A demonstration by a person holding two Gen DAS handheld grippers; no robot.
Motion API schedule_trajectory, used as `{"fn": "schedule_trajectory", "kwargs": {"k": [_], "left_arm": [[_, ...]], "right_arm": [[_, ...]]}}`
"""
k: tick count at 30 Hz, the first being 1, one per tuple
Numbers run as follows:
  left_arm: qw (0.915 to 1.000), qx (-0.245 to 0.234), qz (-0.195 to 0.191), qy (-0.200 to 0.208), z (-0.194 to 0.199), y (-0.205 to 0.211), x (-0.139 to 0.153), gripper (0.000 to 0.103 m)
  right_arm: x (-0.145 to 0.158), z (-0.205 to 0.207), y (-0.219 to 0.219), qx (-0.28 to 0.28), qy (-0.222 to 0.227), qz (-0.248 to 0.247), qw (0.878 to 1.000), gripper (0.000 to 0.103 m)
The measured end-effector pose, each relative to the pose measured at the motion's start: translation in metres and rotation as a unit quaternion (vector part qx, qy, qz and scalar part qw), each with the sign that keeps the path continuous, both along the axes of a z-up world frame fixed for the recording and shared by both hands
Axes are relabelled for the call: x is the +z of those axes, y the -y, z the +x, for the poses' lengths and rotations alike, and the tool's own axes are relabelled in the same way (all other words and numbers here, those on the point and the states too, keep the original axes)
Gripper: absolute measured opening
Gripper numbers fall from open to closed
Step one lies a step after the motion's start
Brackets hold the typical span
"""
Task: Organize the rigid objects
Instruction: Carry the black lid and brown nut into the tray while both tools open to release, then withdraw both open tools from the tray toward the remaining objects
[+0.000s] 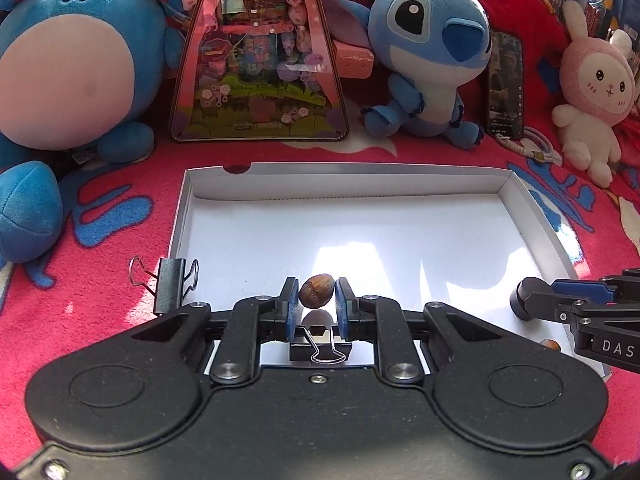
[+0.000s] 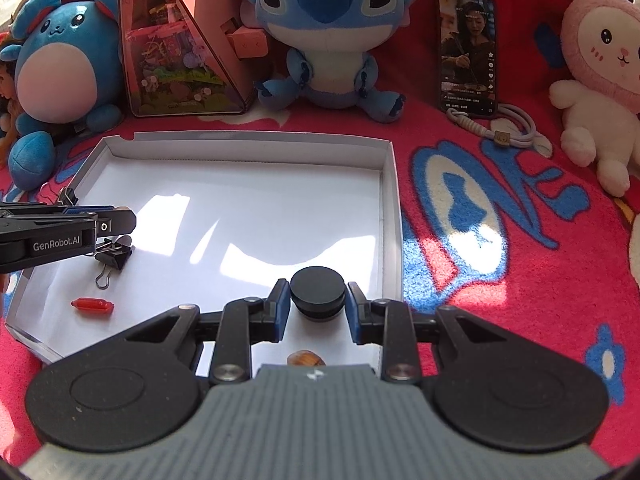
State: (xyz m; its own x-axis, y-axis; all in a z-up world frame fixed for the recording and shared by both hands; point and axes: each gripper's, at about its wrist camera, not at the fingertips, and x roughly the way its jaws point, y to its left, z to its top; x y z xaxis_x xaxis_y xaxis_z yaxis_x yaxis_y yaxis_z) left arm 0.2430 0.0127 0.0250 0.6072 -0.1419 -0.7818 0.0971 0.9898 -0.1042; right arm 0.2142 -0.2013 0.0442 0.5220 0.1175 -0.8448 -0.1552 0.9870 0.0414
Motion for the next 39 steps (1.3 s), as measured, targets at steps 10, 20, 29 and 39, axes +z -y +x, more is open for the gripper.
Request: {"fn": "schedule_trajectory", "kwargs": {"k": [10, 20, 29, 39], "left_arm": [[1.0000, -0.003, 0.004, -0.001, -0.001, 0.003, -0.005, 0.018], [1.0000, -0.004, 0.007, 0.002, -0.002, 0.003, -0.006, 0.019], [0.9999, -0.005, 0.007, 0.006, -0.004, 0.003, -0.005, 0.026], [0.9996, 0.000, 0.013, 0.024, -0.015, -0.001, 0.004, 0.055]], "right_arm": [[-0.003, -0.001, -0.003, 0.002, 0.006, -0.006, 1.000, 0.035], [-0.006, 0.000, -0.004, 0.001, 0.003, -0.006, 1.000, 0.035], [-0.007, -0.001, -0.003, 0.002, 0.005, 0.003, 1.000, 0.041], [-0.003, -0.003, 0.005, -0.010, 0.019, 0.007, 1.000, 0.058]]}}
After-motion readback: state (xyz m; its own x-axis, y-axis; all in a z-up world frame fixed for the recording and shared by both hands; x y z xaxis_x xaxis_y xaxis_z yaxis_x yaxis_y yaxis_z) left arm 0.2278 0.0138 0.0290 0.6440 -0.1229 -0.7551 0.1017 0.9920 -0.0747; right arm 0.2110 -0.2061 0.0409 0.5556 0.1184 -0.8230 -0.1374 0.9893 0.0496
